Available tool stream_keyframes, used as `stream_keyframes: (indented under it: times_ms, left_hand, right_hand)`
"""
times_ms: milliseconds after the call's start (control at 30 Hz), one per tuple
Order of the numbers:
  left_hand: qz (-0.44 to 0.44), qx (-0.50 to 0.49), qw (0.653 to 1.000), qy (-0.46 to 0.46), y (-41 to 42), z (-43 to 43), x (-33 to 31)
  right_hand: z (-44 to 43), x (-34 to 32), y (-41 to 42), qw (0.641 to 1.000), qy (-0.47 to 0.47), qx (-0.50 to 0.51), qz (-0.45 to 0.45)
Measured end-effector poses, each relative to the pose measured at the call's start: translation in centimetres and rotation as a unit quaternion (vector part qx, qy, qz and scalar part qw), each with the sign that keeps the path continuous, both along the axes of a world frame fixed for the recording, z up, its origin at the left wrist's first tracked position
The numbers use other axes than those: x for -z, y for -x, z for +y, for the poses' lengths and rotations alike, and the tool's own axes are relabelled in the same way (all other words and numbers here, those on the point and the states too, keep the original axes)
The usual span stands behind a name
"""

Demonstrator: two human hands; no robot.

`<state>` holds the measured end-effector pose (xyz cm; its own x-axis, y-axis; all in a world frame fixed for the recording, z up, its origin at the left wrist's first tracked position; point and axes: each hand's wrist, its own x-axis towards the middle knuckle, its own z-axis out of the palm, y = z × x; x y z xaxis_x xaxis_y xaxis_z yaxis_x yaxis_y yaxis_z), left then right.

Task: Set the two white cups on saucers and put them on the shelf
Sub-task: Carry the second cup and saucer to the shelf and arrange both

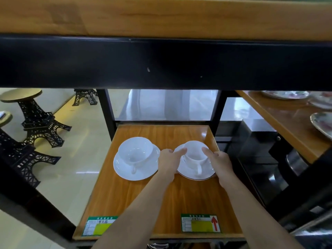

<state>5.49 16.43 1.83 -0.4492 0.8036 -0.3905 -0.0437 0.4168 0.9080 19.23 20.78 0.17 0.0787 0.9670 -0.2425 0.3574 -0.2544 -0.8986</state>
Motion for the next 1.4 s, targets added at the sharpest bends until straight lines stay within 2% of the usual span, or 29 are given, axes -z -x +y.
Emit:
stream_keyframes:
  times_ms: [200, 300, 400, 467, 567, 800, 967, 1067, 1133, 1233, 1333, 1400]
  left_hand:
    - [-0.014, 0.023, 1.0, 0.011, 0.0, 0.7, -0.3]
    - [0.057, 0.062, 0.996, 0.005, 0.2, 0.5, -0.8]
    - [0.129, 0.049, 0.989, -0.058, 0.2, -0.2, -1.2]
    - [0.096, 0.057, 0.99, -0.082, -0.2, -0.7, -1.5]
    - [0.045, 0.089, 0.992, -0.083, -1.0, -1.0, -1.8]
    - [0.047, 0.104, 0.989, -0.089, -1.1, -0.9, -2.0]
    - [0.121, 0.124, 0.977, -0.129, 0.6, -2.0, -3.6]
    - [0.164, 0.046, 0.966, -0.194, 3.5, -3.0, -5.2]
    - [0.148, -0.044, 0.963, -0.221, 5.7, -3.9, -6.0]
    - [0.089, -0.146, 0.968, -0.185, 8.7, -4.8, -5.7]
    - [-0.009, -0.155, 0.981, -0.12, 10.9, -5.4, -4.8]
    - [-0.041, -0.143, 0.985, -0.087, 11.4, -6.1, -4.0]
  right_hand:
    - [0.3, -0.8, -0.6, 0.999, 0.016, -0.027, -0.028]
    - [0.2, -0.9, -1.1, 0.994, -0.064, -0.007, -0.09]
    - [-1.0, -2.3, -1.1, 0.988, -0.147, 0.018, -0.034]
    - [-1.9, -3.1, -0.8, 0.991, -0.134, 0.003, 0.003]
    - [-2.5, -3.3, -0.2, 0.994, -0.106, -0.007, 0.012]
    - [-2.5, -2.9, -0.3, 0.994, -0.11, -0.023, 0.007]
    - [-2.7, -4.0, 0.3, 0.985, -0.174, 0.01, 0.012]
    - [-2.9, -5.1, 2.0, 0.978, -0.202, -0.022, 0.046]
    - [-3.3, -5.5, 3.9, 0.981, -0.172, -0.047, 0.081]
    - [-4.1, -5.1, 6.9, 0.98, -0.087, -0.127, 0.125]
    - [-4.7, -4.7, 9.3, 0.967, -0.004, -0.209, 0.146]
    - [-5.0, -4.4, 10.5, 0.961, 0.025, -0.231, 0.15]
